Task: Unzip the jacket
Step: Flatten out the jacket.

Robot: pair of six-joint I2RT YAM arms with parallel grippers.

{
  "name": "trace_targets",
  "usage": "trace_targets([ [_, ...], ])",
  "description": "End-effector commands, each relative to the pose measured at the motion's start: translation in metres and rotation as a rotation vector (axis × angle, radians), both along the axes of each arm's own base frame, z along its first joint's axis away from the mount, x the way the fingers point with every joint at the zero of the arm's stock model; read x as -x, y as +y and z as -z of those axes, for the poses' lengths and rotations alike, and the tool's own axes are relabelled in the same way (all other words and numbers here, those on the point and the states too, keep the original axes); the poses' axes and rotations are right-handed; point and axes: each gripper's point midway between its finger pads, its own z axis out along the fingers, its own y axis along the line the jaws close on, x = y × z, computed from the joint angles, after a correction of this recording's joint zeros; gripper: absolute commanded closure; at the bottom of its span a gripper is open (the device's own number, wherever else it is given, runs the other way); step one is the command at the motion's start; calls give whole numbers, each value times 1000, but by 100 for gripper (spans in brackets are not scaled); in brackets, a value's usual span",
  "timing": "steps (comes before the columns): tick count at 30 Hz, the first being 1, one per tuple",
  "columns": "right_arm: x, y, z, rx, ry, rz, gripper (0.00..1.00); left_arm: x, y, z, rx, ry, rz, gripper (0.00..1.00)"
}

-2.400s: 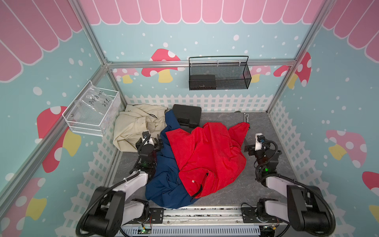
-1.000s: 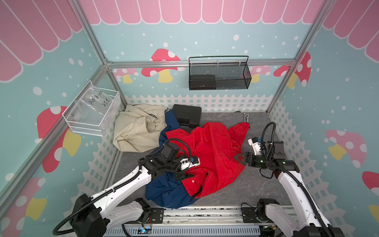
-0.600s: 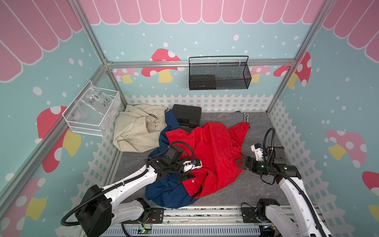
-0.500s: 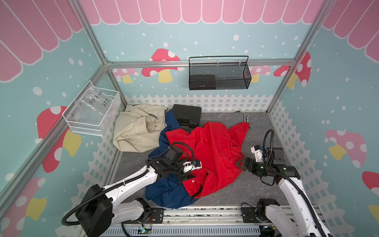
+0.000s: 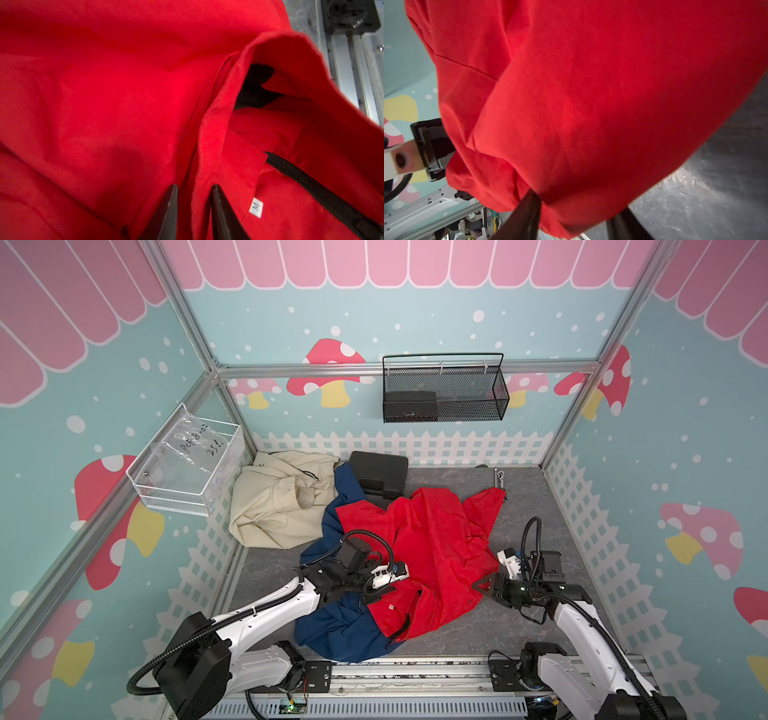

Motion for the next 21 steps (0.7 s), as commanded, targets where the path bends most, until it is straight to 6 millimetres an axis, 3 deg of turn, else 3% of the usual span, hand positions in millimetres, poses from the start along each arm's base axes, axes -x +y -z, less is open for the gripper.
trace_targets([
  [1,-31,-1,-46,20,-188,-5,82,-23,-6,-36,125,-51,-96,84],
  [3,-45,-3,-69,29,-267,-1,98,-38,-9,-70,238,-81,-166,96],
  [5,-59,-3,-97,35,-362,-1,100,-58,-8,-111,356,-102,-278,100],
  [9,-89,-8,-179,83,-625,2,100,-72,-8,-230,578,-268,-322,100],
  [12,-103,-11,-243,120,-826,8,100,-73,5,-318,742,-433,-358,100],
  [14,-106,-10,-285,131,-979,8,100,-72,12,-367,821,-533,-372,100],
  [18,-102,-11,-374,148,-1248,26,100,-73,26,-441,945,-678,-413,100],
  [21,-85,-16,-434,164,-1398,79,100,-55,42,-499,1072,-773,-414,100],
])
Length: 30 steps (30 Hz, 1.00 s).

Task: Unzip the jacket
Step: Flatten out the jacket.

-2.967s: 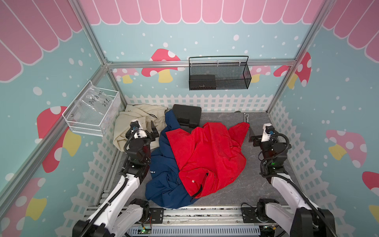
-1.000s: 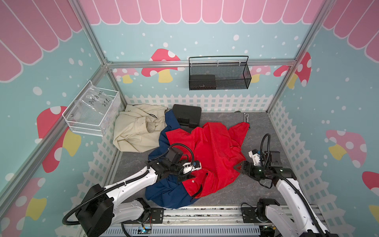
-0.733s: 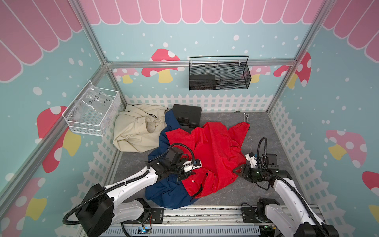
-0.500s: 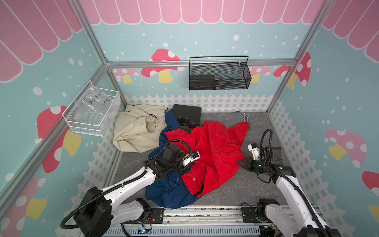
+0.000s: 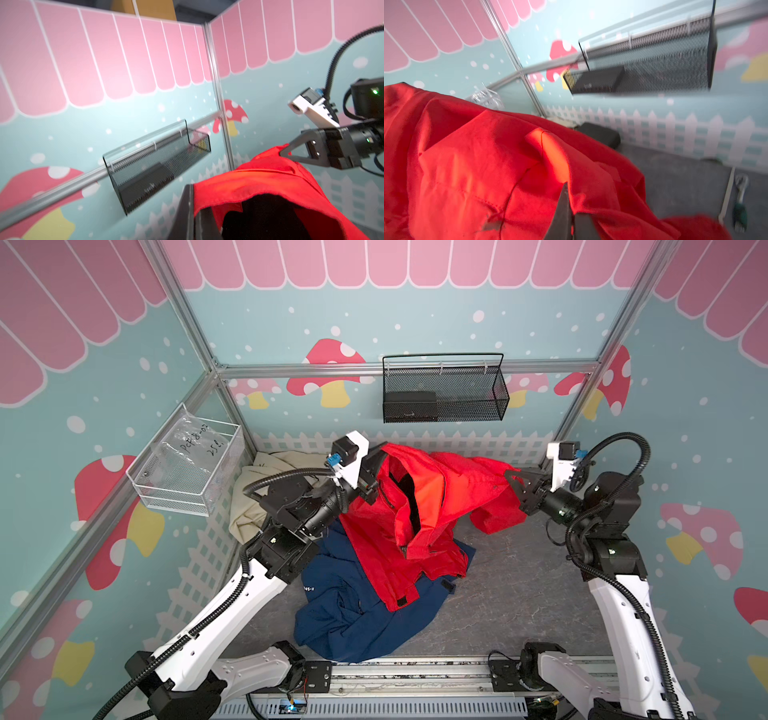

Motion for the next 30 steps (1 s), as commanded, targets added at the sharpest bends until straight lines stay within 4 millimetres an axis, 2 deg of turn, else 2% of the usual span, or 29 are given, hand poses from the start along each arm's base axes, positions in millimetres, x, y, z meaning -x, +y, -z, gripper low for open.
trace_targets([
  [1,31,-5,-93,3,-316,49,100,25,28,-77,179,-164,-42,100],
  [4,68,-5,-138,-42,-468,44,100,64,42,-121,240,-273,16,100],
  [7,103,-2,-172,-74,-595,11,100,103,55,-154,276,-366,79,100],
  [10,127,-1,-196,-97,-681,-3,100,125,63,-177,280,-400,119,100],
  [14,144,-2,-220,-109,-762,-4,100,135,67,-196,308,-429,148,100],
  [15,142,-4,-224,-115,-765,7,100,133,67,-200,313,-430,140,100],
  [17,123,-9,-222,-129,-734,43,100,121,64,-206,309,-424,103,100],
  [20,69,-18,-200,-146,-618,95,100,78,51,-206,278,-369,-9,100],
  [22,24,-23,-172,-137,-533,133,100,33,41,-196,244,-297,-97,100],
  [23,3,-25,-157,-127,-491,153,100,14,46,-193,260,-258,-110,100],
  [24,-23,-27,-137,-109,-436,174,100,-19,50,-183,295,-183,-98,100],
  [26,-70,-26,-95,-66,-326,197,100,-84,62,-155,372,-30,-59,100],
  [27,-94,-23,-67,-46,-262,198,100,-118,62,-132,374,46,-60,100],
  [28,-113,-18,-41,-28,-205,194,100,-150,57,-103,349,120,-75,100],
  [30,-144,-6,9,17,-116,185,100,-202,46,-43,297,252,-98,100],
])
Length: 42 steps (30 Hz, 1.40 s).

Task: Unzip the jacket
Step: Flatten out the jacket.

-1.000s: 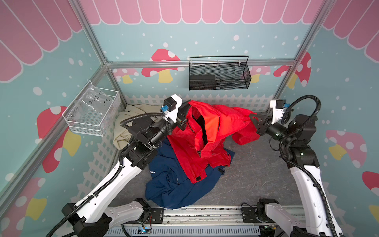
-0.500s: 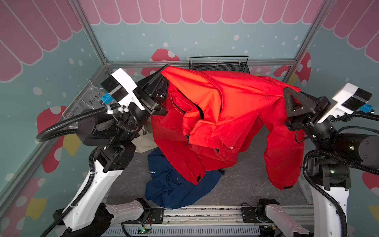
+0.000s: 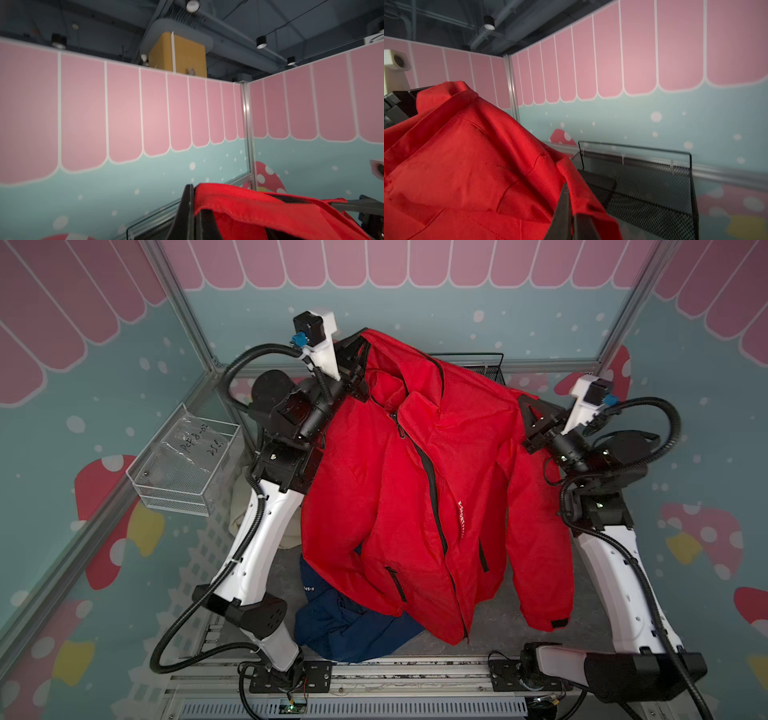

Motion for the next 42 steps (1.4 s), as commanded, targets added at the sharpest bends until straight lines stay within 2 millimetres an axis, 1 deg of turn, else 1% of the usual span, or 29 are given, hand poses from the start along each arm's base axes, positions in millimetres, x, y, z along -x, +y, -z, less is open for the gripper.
trace_targets([
  [1,-60,-5,96,81,203,120,100,-68,15,68,80,218,-17,100],
  [2,-74,-2,117,94,249,123,100,-86,14,94,74,274,-17,97],
  [3,-86,2,138,104,291,115,100,-104,13,122,66,329,-21,83],
  [4,-98,5,154,110,328,108,100,-120,14,146,55,376,-28,63],
  [5,-108,6,166,116,353,105,100,-131,14,163,41,409,-33,49],
  [6,-118,8,175,125,370,102,97,-141,16,179,27,445,-46,36],
  [7,-128,9,184,135,386,104,89,-150,18,194,13,478,-60,28],
  [8,-137,8,190,144,399,111,75,-155,22,202,4,502,-75,21],
  [9,-145,8,195,158,408,117,58,-157,26,206,-8,519,-86,16],
  [10,-153,7,199,174,417,126,43,-156,31,210,-20,542,-96,14],
  [12,-162,1,202,198,443,164,28,-149,42,213,-33,578,-112,11],
  [13,-163,-3,201,208,446,187,25,-142,51,215,-35,597,-123,8],
  [14,-161,-5,198,213,443,200,22,-135,59,216,-34,616,-136,8],
  [16,-152,-11,197,222,445,209,18,-113,80,224,-9,678,-152,8],
  [18,-139,-16,201,224,476,192,18,-90,100,235,33,756,-143,8],
  [21,-114,-19,221,259,546,130,18,-55,132,274,119,944,-155,8],
  [22,-106,-20,231,289,574,114,18,-44,142,292,142,1022,-163,8],
  [24,-94,-21,250,358,632,91,18,-23,153,323,157,1152,-163,9],
  [26,-86,-20,268,412,685,68,17,-5,156,354,127,1266,-158,9],
  [28,-83,-23,286,454,727,63,15,11,153,383,77,1365,-130,8],
  [30,-84,-28,302,486,760,86,10,22,146,405,48,1443,-76,7],
  [31,-86,-30,311,504,773,91,7,27,143,415,41,1480,-52,1],
  [33,-90,-34,328,537,802,102,6,31,139,430,39,1529,-18,1],
  [35,-97,-37,341,580,818,109,3,32,135,440,36,1551,8,1],
  [37,-105,-38,355,638,823,121,2,30,131,447,39,1558,38,1],
  [38,-109,-37,359,662,822,124,2,29,128,448,42,1558,54,1],
  [39,-113,-35,358,684,805,124,2,28,125,449,47,1558,76,1],
  [40,-118,-32,374,704,823,107,2,27,121,449,52,1557,99,1],
  [42,-128,-28,382,726,812,93,2,24,116,451,62,1560,120,1],
])
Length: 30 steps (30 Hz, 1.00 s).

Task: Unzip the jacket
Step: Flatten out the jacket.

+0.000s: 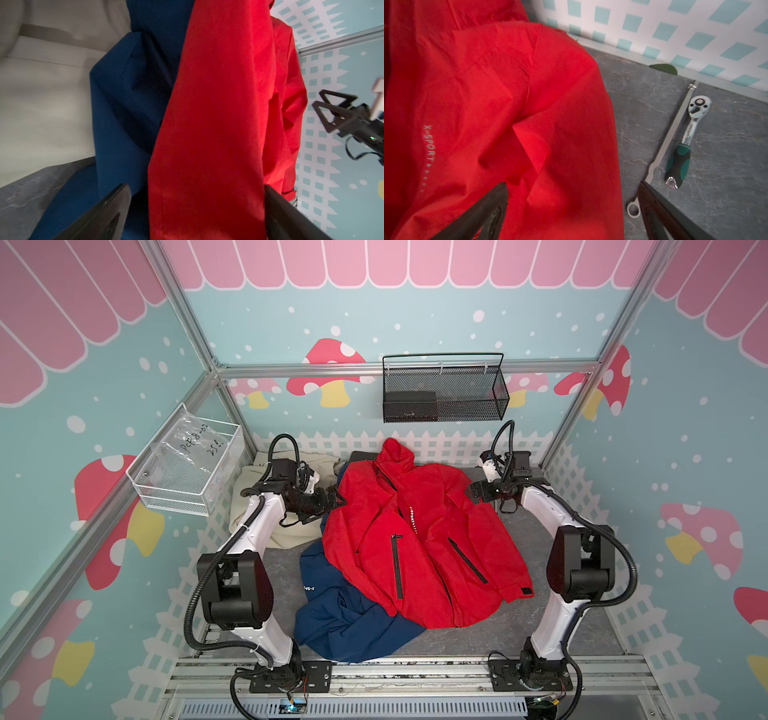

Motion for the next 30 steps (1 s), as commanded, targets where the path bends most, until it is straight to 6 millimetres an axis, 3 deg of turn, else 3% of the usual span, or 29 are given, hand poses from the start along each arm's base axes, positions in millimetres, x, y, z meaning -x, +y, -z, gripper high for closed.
trace_targets([
  [1,-15,7,4,80,-33,-74,2,-3,-17,-2,62,-10,60,1],
  [8,-29,18,31,59,3,-105,2,-5,-26,18,40,33,73,1],
  [11,-32,15,34,68,5,-66,9,-6,-27,20,33,34,79,11],
  [13,-33,11,25,73,-20,-45,34,-8,-24,17,15,25,64,26],
  [14,-35,8,18,65,-37,-25,62,-9,-24,12,11,12,63,47],
  [15,-38,2,8,48,-60,4,79,-11,-23,7,7,-3,59,68],
  [17,-44,-14,-10,5,-96,76,100,-15,-23,-7,3,-44,54,86],
  [21,-58,-59,-47,-77,-155,214,100,-27,-10,-40,-35,-109,3,100],
  [24,-66,-92,-59,-109,-155,301,100,-38,26,-63,-129,-138,-121,100],
  [27,-72,-110,-63,-120,-144,324,100,-46,57,-85,-213,-178,-205,100],
  [30,-76,-115,-70,-108,-158,326,100,-53,73,-96,-244,-183,-245,100],
])
